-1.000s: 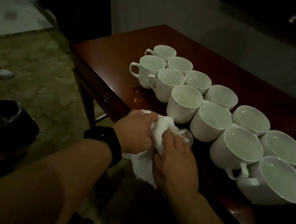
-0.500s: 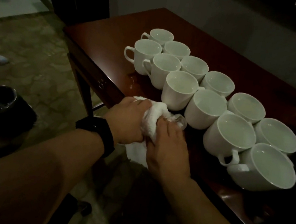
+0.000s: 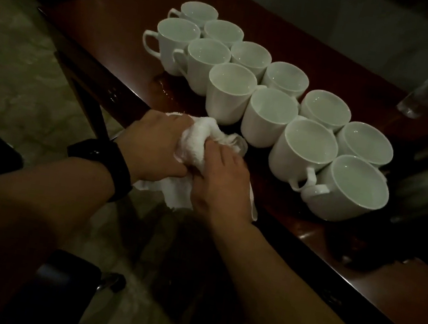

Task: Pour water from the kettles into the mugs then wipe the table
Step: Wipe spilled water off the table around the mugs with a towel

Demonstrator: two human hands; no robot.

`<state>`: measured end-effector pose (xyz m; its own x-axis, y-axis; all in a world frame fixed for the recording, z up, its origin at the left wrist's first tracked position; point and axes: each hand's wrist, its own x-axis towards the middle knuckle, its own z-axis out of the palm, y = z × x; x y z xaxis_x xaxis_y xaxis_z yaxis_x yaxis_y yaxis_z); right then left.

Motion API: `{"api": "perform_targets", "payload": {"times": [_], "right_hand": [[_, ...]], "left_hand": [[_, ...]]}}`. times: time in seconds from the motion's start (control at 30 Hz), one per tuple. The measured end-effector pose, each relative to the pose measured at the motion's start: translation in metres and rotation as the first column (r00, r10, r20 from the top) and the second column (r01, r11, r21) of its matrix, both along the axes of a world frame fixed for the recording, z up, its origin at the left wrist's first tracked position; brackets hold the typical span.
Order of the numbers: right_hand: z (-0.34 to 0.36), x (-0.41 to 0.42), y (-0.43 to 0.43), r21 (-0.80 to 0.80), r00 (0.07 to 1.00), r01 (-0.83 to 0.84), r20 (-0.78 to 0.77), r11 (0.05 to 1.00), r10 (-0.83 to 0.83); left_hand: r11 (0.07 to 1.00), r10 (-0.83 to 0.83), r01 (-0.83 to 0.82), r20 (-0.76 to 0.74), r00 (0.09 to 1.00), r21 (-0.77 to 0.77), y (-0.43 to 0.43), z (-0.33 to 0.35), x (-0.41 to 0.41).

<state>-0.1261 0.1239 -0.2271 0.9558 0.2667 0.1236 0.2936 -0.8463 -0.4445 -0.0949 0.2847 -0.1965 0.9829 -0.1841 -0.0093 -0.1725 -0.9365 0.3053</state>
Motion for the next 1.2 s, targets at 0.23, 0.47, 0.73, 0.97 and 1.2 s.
{"api": "perform_targets", "payload": {"times": [0.23, 0.47, 0.73, 0.97, 1.2], "right_hand": [[0.006, -0.006, -0.006, 0.161, 0.996, 0.014, -0.091, 0.987, 0.000], [0.023, -0.009, -0.014, 0.506, 0.984, 0.155, -0.158, 0.848, -0.086], [0.043, 0.012, 0.004, 0.682, 0.864, 0.465, -0.489, 0.564, -0.121], [0.040, 0.016, 0.054, 0.642, 0.851, 0.513, -0.469, 0.570, -0.237], [0.020, 0.014, 0.072, 0.245, 0.995, 0.097, -0.054, 0.965, -0.086]], "left_hand": [[0.995, -0.011, 0.017, -0.059, 0.998, 0.103, 0.018, -0.020, -0.026], [0.972, 0.018, -0.004, 0.061, 0.998, -0.234, 0.010, -0.016, -0.025], [0.930, 0.136, -0.037, 0.249, 0.959, -0.364, 0.035, 0.009, -0.033], [0.851, 0.291, -0.168, 0.181, 0.939, -0.498, 0.061, 0.005, -0.023], [0.943, 0.229, -0.157, 0.230, 0.946, -0.294, 0.071, -0.012, 0.015]]}}
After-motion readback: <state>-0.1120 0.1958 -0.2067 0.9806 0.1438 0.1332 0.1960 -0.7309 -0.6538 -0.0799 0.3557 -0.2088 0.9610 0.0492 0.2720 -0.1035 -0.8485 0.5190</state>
